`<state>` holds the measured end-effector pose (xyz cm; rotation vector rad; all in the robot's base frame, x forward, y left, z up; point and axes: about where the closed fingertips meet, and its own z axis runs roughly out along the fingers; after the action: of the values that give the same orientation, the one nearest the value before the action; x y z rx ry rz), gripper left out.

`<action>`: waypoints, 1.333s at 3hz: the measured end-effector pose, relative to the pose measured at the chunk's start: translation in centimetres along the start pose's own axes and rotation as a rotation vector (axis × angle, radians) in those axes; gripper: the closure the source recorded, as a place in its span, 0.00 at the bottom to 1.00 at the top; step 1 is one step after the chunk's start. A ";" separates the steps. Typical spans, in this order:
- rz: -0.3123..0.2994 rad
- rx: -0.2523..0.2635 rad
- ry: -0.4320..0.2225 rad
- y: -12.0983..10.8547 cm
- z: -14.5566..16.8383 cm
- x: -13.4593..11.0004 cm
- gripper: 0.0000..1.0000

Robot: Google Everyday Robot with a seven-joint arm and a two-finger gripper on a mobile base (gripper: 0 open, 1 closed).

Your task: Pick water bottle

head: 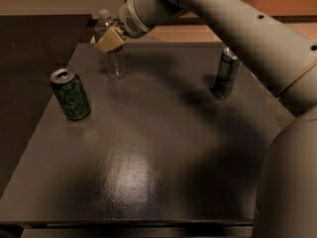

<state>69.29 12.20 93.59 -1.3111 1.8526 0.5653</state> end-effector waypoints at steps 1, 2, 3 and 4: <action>-0.005 -0.005 -0.012 0.1 -0.4 -0.6 0.65; -0.010 -0.018 -0.011 0.3 -1.8 -1.8 0.88; -0.017 -0.030 -0.027 0.5 -4.6 -3.5 1.00; -0.031 -0.043 -0.051 0.7 -7.9 -5.4 1.00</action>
Offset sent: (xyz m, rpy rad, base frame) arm -0.0113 -0.0111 0.0509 0.0055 0.0027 0.0321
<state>66.82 9.84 102.57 -1.3397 1.7841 0.6202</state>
